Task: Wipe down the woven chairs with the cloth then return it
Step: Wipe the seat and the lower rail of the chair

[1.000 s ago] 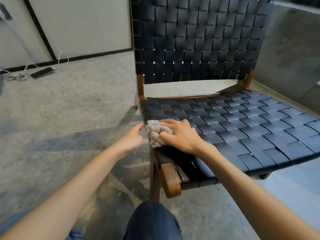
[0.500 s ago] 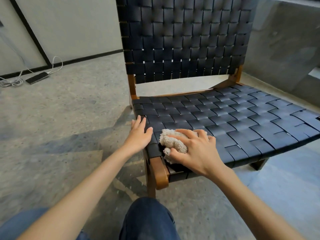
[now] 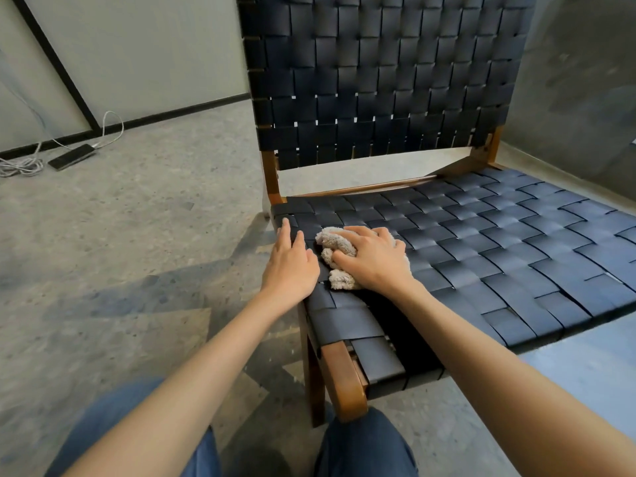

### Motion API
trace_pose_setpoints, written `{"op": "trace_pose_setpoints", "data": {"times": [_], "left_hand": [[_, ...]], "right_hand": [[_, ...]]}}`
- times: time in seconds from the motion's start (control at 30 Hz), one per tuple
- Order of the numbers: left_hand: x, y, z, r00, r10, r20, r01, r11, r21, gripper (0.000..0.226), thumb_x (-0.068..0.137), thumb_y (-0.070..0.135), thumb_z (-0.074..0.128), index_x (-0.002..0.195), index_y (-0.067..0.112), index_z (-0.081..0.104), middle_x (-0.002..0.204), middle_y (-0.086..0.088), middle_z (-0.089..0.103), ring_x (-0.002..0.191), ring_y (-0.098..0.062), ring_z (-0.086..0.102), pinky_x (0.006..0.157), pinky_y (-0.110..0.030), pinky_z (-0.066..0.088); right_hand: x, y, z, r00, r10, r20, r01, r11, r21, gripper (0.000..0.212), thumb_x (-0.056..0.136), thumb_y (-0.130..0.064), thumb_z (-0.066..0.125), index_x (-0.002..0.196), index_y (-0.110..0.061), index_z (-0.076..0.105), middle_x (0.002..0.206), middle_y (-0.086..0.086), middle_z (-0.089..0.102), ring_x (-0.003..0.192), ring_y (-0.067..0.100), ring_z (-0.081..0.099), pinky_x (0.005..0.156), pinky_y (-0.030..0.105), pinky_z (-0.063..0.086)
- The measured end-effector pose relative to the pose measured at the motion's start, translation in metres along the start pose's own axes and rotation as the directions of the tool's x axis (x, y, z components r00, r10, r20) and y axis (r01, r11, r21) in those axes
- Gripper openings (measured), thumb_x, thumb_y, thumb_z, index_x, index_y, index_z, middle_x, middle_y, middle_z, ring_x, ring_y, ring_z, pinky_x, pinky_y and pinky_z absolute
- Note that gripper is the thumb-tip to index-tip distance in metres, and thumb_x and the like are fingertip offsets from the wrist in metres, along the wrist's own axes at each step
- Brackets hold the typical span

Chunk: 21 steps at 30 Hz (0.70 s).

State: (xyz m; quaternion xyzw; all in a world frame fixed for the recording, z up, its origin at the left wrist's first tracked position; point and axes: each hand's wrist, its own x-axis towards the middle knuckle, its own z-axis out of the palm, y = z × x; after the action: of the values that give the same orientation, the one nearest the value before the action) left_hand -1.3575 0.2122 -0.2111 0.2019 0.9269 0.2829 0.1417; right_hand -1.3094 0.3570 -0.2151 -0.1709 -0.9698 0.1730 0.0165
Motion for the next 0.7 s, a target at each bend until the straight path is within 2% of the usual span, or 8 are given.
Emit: {"op": "trace_pose_setpoints", "data": {"times": [0.1, 0.37, 0.53, 0.7], "left_hand": [[0.021, -0.003, 0.0, 1.0, -0.019, 0.018, 0.019, 1.0, 0.018, 0.053, 0.103, 0.024, 0.024, 0.151, 0.006, 0.006, 0.16, -0.008, -0.006, 0.147, -0.021, -0.007, 0.117, -0.035, 0.005], [0.074, -0.011, 0.008, 0.996, -0.064, -0.065, 0.067, 0.997, 0.036, 0.056, 0.103, 0.024, 0.026, 0.15, 0.003, 0.006, 0.159, -0.011, -0.004, 0.147, -0.022, -0.007, 0.117, -0.033, 0.004], [0.092, -0.006, 0.014, 0.984, -0.124, -0.129, 0.137, 0.985, 0.101, 0.055, 0.103, 0.021, 0.026, 0.149, -0.001, 0.005, 0.159, -0.014, -0.003, 0.147, -0.025, -0.005, 0.117, -0.032, 0.003], [0.088, 0.004, 0.011, 0.958, -0.24, -0.159, 0.252, 0.966, 0.061, 0.056, 0.102, 0.021, 0.028, 0.15, 0.001, 0.007, 0.16, -0.009, -0.003, 0.147, -0.019, -0.002, 0.115, -0.024, 0.007]], "right_hand": [[0.026, -0.003, 0.007, 1.0, 0.012, -0.011, -0.012, 1.0, -0.001, 0.046, 0.086, -0.049, 0.043, 0.132, -0.047, 0.048, 0.143, -0.019, 0.042, 0.13, 0.021, 0.031, 0.102, 0.049, 0.023], [0.11, -0.009, 0.036, 0.995, -0.094, -0.043, 0.094, 0.996, 0.006, 0.045, 0.091, -0.045, 0.042, 0.135, -0.044, 0.045, 0.143, -0.016, 0.044, 0.129, 0.022, 0.033, 0.104, 0.048, 0.025], [0.161, -0.006, 0.049, 0.976, -0.217, -0.002, 0.217, 0.976, 0.004, 0.045, 0.091, -0.048, 0.043, 0.136, -0.04, 0.045, 0.143, -0.011, 0.044, 0.128, 0.025, 0.035, 0.102, 0.047, 0.026], [0.183, -0.012, 0.048, 0.949, -0.305, 0.077, 0.303, 0.952, 0.037, 0.049, 0.092, -0.049, 0.039, 0.138, -0.036, 0.043, 0.144, -0.007, 0.044, 0.128, 0.026, 0.035, 0.102, 0.047, 0.028]]}}
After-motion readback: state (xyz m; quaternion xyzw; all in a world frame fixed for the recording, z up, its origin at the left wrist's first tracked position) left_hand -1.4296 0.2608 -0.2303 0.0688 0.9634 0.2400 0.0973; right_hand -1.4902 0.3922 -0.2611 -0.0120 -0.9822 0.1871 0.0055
